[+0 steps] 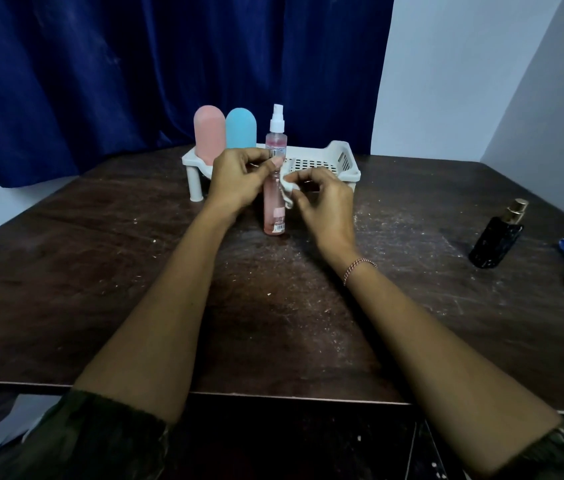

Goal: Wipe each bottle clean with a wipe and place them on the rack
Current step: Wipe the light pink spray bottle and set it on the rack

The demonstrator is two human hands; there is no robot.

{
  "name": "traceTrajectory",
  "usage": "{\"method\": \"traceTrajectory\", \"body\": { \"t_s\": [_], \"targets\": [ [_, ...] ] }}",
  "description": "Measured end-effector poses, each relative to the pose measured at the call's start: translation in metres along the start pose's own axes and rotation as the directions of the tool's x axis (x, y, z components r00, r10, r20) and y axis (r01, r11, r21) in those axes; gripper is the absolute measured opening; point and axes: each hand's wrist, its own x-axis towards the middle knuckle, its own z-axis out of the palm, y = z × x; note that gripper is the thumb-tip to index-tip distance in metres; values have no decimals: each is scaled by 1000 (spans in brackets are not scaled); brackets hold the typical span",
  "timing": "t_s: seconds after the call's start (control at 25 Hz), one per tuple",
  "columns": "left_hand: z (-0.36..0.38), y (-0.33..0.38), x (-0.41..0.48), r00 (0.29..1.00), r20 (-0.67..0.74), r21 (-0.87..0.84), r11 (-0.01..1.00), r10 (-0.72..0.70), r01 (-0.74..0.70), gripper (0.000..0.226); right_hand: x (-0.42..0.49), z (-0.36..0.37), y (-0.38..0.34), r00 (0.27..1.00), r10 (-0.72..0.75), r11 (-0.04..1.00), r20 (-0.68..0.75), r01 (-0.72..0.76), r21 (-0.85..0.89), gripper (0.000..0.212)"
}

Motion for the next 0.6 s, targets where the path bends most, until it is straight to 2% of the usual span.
{"method": "traceTrajectory", "body": {
  "t_s": [0.16,0.28,0.44,0.6],
  "targets": [
    [-1,0,-1,1000,17,-34,999,4,-3,17,1,-2,-1,995,-92,996,47,92,0,13],
    [-2,3,-1,999,35,-62,998,-22,24,12,4,-2,3,998,4,997,62,-9,82,13],
    [-3,3,-1,996,52,-180,980,-77,85,10,2,-3,9,960,144,977,239,-177,122,16],
    [-3,5,-2,993,80,-221,970,-87,103,17,2,0,5,974,140,974,179,-168,153,16]
  ]
}}
